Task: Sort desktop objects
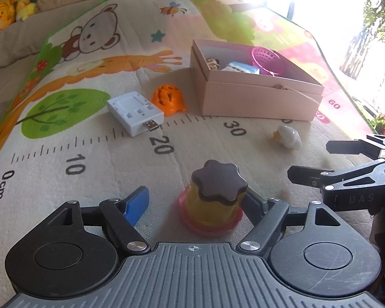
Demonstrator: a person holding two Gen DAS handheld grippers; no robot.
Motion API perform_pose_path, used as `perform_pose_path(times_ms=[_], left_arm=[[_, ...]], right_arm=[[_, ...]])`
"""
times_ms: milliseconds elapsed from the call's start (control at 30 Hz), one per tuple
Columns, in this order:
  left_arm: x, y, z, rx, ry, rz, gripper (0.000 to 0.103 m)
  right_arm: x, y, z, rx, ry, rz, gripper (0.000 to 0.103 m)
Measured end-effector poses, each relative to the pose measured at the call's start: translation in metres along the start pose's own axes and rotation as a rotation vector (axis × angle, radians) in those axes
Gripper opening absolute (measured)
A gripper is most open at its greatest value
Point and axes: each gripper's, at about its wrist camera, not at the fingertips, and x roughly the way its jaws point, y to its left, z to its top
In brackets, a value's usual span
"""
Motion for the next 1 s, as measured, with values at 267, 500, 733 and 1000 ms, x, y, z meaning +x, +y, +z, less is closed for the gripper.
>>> perform_pose_path(times_ms=[267, 500, 733, 1000], left_arm=[[-0.003, -0.002, -0.002, 0.016, 0.001, -0.005, 0.084], [-0.004, -0.012, -0.009, 0.058, 0.003, -0.055, 0.087], [0.003, -0.016, -0.001, 0.053, 0.009, 0.007, 0.076], [-0.001, -0.016, -0.002, 0.075, 0.008, 0.029, 0.061]], right_arm=[[0.019, 0.014, 0.019, -0.085, -0.008, 0.024, 0.062], [0.019, 0.014, 0.021, -0.072, 0.009, 0.045, 0.037], [0.024, 0.01, 0.026, -0.077, 0.016, 0.057, 0.042], [0.028, 0.013, 0.032, -0.088, 0.055, 0.098, 0.036]])
